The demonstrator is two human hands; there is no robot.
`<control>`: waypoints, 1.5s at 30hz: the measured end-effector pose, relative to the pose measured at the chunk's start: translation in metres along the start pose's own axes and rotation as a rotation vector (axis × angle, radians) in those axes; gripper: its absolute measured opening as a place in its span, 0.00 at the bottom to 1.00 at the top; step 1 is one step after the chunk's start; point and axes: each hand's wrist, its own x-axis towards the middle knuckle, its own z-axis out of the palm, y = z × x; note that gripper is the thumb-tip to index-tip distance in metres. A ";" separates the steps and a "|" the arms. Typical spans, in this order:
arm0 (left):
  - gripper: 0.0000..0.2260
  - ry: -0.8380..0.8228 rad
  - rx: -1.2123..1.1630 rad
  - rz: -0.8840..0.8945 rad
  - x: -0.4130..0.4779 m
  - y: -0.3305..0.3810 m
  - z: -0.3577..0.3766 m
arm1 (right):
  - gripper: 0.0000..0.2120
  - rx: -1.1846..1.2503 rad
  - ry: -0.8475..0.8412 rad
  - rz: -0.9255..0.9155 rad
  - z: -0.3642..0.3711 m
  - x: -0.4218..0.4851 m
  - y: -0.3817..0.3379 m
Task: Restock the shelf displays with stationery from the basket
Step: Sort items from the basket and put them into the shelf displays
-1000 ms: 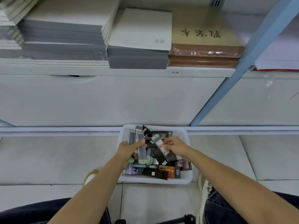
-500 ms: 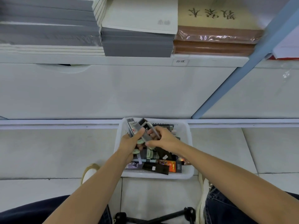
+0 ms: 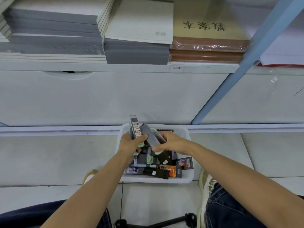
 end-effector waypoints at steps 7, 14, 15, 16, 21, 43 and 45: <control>0.10 -0.265 0.418 0.039 0.010 0.003 -0.007 | 0.22 0.161 0.240 -0.081 -0.018 0.001 -0.021; 0.12 -0.432 0.455 -0.043 0.014 -0.003 -0.003 | 0.12 -0.017 0.146 -0.222 -0.024 0.009 -0.031; 0.11 -0.431 0.450 -0.055 0.014 -0.003 -0.003 | 0.11 -0.012 0.174 -0.219 -0.025 0.010 -0.030; 0.10 -0.430 0.445 -0.073 0.014 -0.003 -0.005 | 0.10 0.001 0.214 -0.213 -0.025 0.011 -0.029; 0.04 -0.285 0.229 -0.186 0.017 -0.005 -0.022 | 0.02 0.157 0.416 -0.144 -0.041 0.008 -0.027; 0.06 0.017 -0.478 -0.083 0.008 0.038 0.007 | 0.09 0.209 0.141 -0.121 -0.020 -0.016 -0.044; 0.07 -0.025 -0.350 -0.012 -0.001 0.051 0.007 | 0.08 0.125 0.175 -0.193 -0.025 -0.021 -0.057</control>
